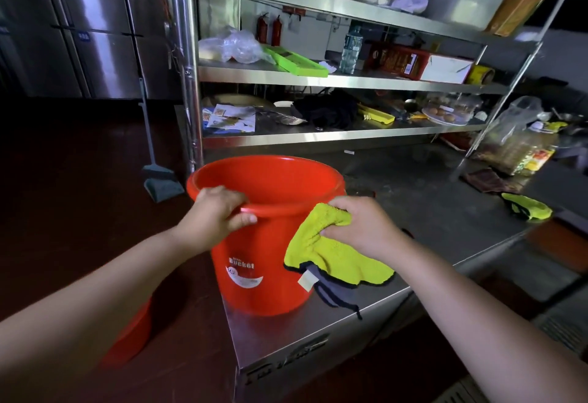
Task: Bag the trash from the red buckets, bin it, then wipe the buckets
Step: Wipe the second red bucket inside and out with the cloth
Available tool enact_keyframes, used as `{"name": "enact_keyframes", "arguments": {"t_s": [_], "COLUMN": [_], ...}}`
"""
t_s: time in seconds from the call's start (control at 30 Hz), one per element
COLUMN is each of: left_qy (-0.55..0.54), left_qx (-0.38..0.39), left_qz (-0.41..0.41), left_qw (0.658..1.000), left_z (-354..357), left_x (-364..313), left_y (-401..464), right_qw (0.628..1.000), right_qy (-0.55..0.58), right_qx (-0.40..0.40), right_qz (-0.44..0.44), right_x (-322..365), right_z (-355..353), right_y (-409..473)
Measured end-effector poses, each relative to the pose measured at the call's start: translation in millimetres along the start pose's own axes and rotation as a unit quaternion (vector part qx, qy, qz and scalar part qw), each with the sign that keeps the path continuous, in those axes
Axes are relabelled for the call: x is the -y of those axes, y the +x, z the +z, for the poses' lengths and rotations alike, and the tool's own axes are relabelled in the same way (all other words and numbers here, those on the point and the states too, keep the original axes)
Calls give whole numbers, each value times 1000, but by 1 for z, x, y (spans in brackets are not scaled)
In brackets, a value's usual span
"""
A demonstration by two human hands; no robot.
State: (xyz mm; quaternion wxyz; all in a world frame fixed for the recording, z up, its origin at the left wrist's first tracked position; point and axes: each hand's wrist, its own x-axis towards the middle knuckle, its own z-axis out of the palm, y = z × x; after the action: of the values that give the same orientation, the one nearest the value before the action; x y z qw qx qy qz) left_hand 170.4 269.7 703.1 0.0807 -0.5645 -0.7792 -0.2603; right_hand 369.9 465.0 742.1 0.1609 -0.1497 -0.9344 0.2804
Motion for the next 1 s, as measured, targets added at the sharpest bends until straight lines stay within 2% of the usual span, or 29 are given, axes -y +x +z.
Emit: {"name": "enact_keyframes", "arguments": {"t_s": [0.1, 0.23, 0.37, 0.43, 0.5, 0.57, 0.63, 0.8, 1.0], "left_qy": [-101, -234, -296, -318, -332, -347, -354, -389, -408], "left_qx": [-62, -30, -19, -10, 7, 25, 37, 45, 44], "left_qz": [-90, -185, -214, -222, -233, -251, -270, -293, -294], "left_qw": [989, 954, 931, 922, 914, 903, 895, 872, 863], "left_z": [-14, -20, -18, -15, -11, -4, 2, 17, 33], "left_x": [12, 27, 35, 41, 50, 63, 77, 107, 124], "left_y": [20, 33, 43, 48, 50, 52, 56, 71, 86], "right_qw": [999, 992, 982, 978, 961, 936, 931, 965, 959], "right_qy": [-29, -99, -130, -151, -214, -271, -259, -208, -258], "right_qx": [25, 77, 106, 75, -8, -114, -161, -74, 8], "right_qz": [-7, -27, -81, -123, -176, -193, -200, -139, -113], "right_x": [9, 28, 49, 58, 57, 49, 38, 24, 11], "right_z": [-4, -1, 13, 27, 47, 69, 89, 109, 119], "right_y": [9, 33, 79, 99, 108, 106, 104, 114, 99]}}
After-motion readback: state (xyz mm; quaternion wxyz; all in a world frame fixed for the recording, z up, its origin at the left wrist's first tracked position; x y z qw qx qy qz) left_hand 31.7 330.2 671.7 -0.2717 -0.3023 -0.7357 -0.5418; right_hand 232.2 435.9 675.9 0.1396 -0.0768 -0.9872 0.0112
